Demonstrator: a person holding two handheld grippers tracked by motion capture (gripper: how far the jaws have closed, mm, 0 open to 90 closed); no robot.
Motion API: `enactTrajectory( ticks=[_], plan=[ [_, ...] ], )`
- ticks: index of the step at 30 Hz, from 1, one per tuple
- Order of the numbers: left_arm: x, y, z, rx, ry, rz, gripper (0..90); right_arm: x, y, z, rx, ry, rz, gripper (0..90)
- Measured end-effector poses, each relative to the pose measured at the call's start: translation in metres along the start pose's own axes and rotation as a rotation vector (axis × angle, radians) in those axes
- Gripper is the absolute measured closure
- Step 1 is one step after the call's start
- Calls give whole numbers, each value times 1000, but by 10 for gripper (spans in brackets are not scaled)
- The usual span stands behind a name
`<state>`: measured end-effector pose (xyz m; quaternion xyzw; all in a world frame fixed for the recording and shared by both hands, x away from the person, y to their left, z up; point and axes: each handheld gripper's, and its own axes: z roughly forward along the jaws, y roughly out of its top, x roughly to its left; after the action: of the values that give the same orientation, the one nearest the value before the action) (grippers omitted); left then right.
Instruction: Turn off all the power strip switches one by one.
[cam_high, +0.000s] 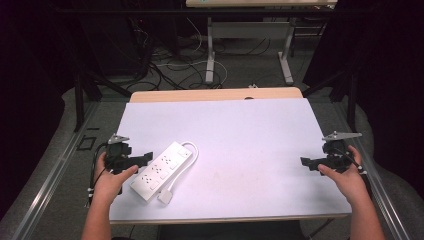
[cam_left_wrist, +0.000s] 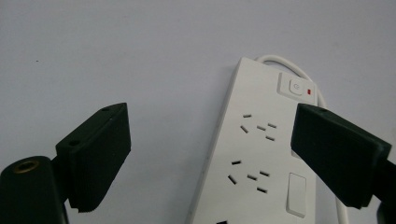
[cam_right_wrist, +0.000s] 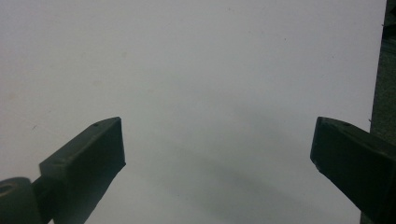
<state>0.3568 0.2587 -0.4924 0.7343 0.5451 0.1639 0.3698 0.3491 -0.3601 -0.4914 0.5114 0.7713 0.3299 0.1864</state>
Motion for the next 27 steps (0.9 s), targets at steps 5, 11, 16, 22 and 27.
enactTrajectory(
  ticks=[5,11,16,22,27],
  plan=[
    [-7,-2,1,21,22,55,132,6,-2,0,-1,5,-13,30],
    [-15,0,4,48,28,105,151,17,-3,1,-38,13,-12,30],
    [-21,2,5,46,15,115,169,24,-3,2,-48,9,-32,24],
    [-28,5,8,37,14,145,198,29,-3,3,-32,18,-49,27],
    [-33,6,12,46,1,160,259,31,-3,1,-30,27,-75,29]
  ],
)
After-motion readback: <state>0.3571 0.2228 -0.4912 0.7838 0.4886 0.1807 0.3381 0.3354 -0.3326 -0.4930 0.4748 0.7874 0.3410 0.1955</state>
